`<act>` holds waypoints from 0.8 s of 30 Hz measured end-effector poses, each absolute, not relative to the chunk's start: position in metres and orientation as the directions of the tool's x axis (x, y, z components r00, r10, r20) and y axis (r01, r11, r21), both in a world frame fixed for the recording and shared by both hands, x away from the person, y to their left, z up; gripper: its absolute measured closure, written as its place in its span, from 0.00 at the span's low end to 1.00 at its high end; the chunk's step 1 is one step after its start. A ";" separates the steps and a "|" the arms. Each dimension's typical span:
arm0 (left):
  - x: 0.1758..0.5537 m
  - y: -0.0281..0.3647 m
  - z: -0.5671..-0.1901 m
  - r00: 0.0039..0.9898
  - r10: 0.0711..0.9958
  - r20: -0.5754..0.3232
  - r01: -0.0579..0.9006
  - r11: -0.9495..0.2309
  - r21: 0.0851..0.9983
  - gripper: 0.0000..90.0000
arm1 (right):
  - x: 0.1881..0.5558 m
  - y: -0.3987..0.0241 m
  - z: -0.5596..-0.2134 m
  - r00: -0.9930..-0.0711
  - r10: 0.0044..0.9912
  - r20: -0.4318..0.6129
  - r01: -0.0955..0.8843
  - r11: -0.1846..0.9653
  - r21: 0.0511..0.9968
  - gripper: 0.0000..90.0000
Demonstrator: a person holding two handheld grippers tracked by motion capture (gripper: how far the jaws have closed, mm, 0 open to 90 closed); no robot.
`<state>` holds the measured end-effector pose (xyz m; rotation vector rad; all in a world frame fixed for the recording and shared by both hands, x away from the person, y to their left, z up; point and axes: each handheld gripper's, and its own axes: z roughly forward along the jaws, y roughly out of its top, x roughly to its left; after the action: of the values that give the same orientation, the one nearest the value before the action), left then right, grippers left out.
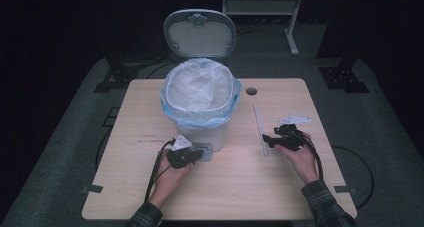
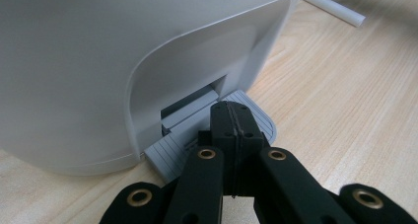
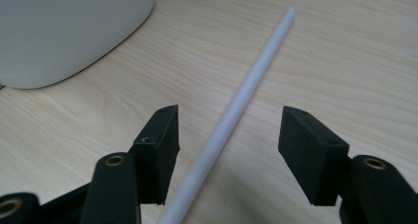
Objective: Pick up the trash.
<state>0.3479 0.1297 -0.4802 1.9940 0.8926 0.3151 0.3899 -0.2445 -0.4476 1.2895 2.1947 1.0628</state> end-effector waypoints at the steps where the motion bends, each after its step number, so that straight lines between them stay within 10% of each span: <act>1: 0.348 0.130 -0.480 0.707 0.697 -0.121 0.468 -0.333 0.819 1.00 | 0.392 -0.243 -0.450 -0.509 0.859 0.049 0.575 0.297 0.763 0.46; 24: 0.348 0.130 -0.480 0.707 0.697 -0.119 0.467 -0.334 0.819 1.00 | 0.399 -0.232 -0.471 -0.532 0.846 0.032 0.636 0.374 0.676 0.74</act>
<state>0.3478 0.1297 -0.4802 1.9944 0.8915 0.3155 0.3992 -0.2324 -0.4711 1.3005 2.3191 0.9263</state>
